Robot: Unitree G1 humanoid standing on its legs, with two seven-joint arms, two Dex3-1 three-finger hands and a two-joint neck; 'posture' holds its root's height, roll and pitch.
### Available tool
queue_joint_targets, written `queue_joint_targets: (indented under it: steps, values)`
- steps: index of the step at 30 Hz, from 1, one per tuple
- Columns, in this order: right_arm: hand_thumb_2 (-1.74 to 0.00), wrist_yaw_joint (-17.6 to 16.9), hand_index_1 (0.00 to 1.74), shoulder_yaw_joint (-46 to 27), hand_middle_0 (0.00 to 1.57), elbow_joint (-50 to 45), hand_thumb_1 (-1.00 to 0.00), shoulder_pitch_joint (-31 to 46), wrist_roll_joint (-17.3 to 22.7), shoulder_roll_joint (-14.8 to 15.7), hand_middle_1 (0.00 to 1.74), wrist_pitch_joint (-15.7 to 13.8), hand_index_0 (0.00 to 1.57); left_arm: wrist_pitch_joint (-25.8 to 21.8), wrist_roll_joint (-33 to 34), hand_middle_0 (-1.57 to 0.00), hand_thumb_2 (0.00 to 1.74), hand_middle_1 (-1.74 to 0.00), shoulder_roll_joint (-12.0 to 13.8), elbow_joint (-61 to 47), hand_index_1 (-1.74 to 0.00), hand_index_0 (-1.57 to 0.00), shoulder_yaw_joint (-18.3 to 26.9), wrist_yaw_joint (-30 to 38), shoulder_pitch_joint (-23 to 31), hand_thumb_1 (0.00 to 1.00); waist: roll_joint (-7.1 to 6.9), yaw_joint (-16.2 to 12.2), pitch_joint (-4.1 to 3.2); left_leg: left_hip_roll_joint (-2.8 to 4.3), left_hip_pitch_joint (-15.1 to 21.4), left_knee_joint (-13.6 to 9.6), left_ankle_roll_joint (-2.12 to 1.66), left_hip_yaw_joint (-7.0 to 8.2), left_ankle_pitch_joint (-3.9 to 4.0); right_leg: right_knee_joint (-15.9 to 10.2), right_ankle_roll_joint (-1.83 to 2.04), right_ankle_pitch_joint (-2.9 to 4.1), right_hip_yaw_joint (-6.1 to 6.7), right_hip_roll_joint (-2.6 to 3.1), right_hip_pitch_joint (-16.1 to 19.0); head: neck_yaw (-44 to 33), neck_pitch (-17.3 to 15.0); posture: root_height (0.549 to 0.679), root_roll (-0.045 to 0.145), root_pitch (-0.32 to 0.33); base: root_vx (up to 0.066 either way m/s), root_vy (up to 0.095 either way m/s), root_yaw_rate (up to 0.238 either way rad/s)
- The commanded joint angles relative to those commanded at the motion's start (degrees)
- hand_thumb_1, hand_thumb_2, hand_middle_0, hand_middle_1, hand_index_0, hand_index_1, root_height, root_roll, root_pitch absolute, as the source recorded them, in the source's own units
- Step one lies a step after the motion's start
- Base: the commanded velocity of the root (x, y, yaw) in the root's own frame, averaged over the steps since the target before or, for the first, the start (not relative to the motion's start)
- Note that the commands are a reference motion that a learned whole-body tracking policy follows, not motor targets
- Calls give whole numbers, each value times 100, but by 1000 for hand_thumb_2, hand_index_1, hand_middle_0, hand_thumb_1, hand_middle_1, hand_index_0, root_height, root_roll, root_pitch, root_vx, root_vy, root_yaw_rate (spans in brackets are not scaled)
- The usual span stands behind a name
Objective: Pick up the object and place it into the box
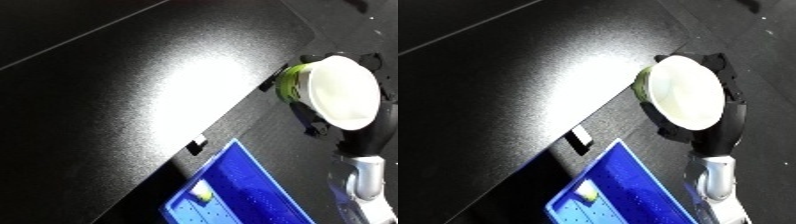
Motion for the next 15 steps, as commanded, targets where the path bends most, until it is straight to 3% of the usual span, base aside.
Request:
queue_joint_targets:
  steps: [6, 10, 15]
  values:
    - [-1305, 284, 1305, -154, 1178, 821, -750, 296, 602, 126, 1305, -45, 1178, 13, -79, 0, 0, 0, -22, 29, 0, 0, 18, -35, -11, 0, 80, -122, -1, -64, 73, -85, 18, 16, 17, -81, -5, 43, 75, 81, -1, 335, -140, 644, 67, 4, -13, 37, -86]
    - [-1305, 603, 1305, -69, 1178, 1557, -750, 425, 642, 96, 1305, 16, 1178, 45, -86, 0, 0, 0, -28, 22, 0, 0, 2, -46, -20, 0, 135, -146, 9, -108, 112, -135, 18, -10, 46, -153, -12, 85, 106, 103, 22, 480, -326, 645, 68, 4, -10, 18, -24]
    - [-1305, 1195, 1305, 276, 1178, 2550, -750, 372, 735, -103, 1305, 376, 1178, 122, -70, 0, 0, 0, 36, -15, 0, 0, -35, -68, -76, 0, 194, -92, -4, -149, 115, -186, 9, -67, 90, -262, -14, 153, 112, 92, 31, 693, -894, 647, 69, 8, -31, -2, 20]
